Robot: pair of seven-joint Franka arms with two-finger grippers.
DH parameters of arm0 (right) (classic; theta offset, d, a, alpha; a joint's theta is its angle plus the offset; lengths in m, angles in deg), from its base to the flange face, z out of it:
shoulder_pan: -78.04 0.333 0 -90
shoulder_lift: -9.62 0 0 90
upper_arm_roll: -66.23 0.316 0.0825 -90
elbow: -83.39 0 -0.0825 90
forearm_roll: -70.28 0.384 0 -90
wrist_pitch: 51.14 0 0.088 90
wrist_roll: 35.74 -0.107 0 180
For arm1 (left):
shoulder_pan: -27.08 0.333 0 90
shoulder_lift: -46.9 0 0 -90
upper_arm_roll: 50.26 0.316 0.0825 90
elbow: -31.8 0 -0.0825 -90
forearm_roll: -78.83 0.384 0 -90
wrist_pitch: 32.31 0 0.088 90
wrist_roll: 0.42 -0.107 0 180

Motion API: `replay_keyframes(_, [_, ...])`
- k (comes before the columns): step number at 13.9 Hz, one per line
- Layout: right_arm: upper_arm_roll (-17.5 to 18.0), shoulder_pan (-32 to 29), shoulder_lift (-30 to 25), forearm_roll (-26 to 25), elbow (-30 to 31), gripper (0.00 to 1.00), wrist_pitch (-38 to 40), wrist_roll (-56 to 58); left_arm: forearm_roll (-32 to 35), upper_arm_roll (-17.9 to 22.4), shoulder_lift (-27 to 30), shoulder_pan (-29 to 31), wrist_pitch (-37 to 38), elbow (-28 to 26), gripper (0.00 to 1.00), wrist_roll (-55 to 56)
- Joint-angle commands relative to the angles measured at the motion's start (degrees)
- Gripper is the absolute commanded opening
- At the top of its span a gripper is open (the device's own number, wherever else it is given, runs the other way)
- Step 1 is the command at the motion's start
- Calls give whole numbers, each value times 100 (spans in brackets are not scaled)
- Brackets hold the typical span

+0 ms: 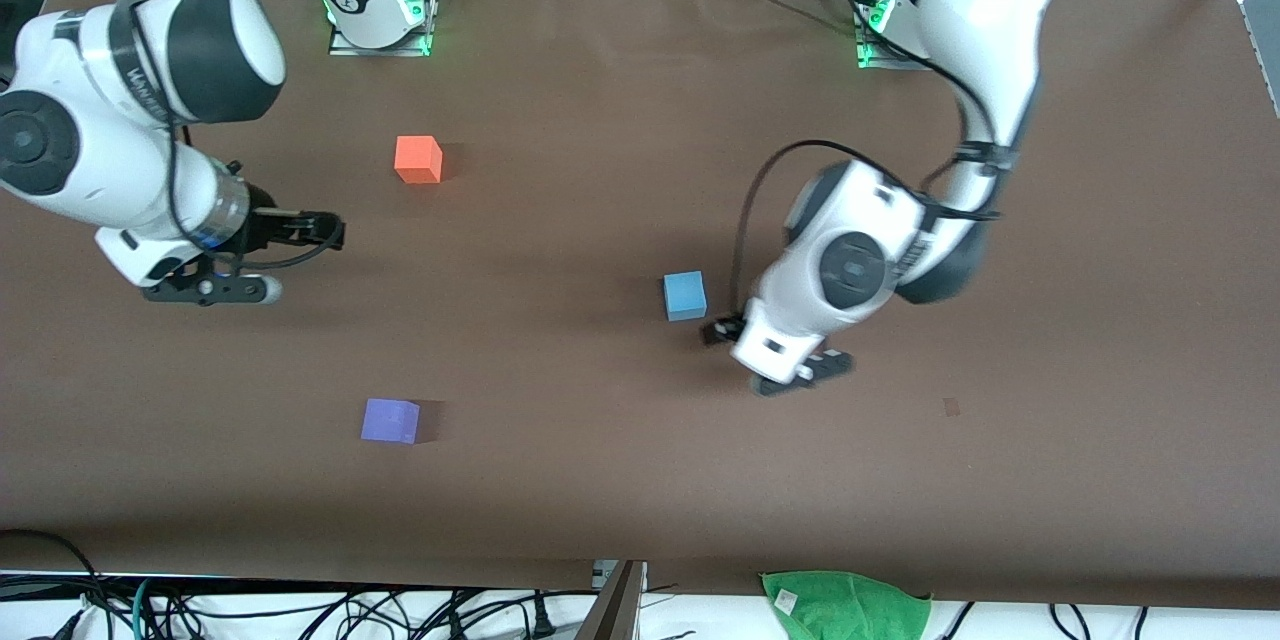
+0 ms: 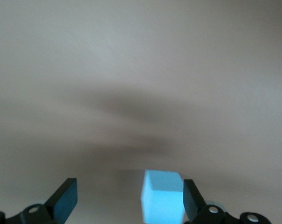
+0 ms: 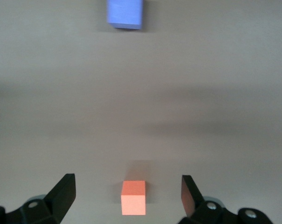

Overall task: Place blue block between orange and purple blocks
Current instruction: 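Set down the cube with the left gripper while the right gripper reaches it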

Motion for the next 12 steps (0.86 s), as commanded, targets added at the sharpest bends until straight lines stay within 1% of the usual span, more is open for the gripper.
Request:
replay_keyframes(1, [-12,330,22,232,-40,100,-25,49,-77,-17,197,397,485,16,100,-512])
replay_keyframes(3, [-12,725,284,653,-49,100,-339,-29,-85,-26,250,836,731,16,100,-1100])
replay_keyframes(4, [-12,936,451,890,-49,100,-577,-212,-85,-26,285,1038,854,25,100,-1355])
replay_keyframes(5, [-12,1156,601,1049,-49,100,-875,-632,-77,-17,338,1205,942,25,100,-1627])
replay_keyframes(7, [-12,1761,1013,1068,-110,100,-1647,-1310,72,18,373,1373,1206,16,100,-2190])
replay_keyframes(8, [-21,2026,1329,1059,-241,100,-2078,-1609,108,18,417,1513,1407,16,100,-2279])
replay_keyframes(10, [-21,2553,2110,1033,-741,100,-2834,-2302,186,18,583,1646,1698,25,100,-2367])
replay_keyframes(11, [-47,2808,2540,1007,-1048,100,-3107,-2663,300,18,715,1681,1760,16,100,-2612])
replay_keyframes(12, [-73,3071,2927,832,-1364,100,-3345,-3014,354,27,820,1690,1795,25,100,-2797])
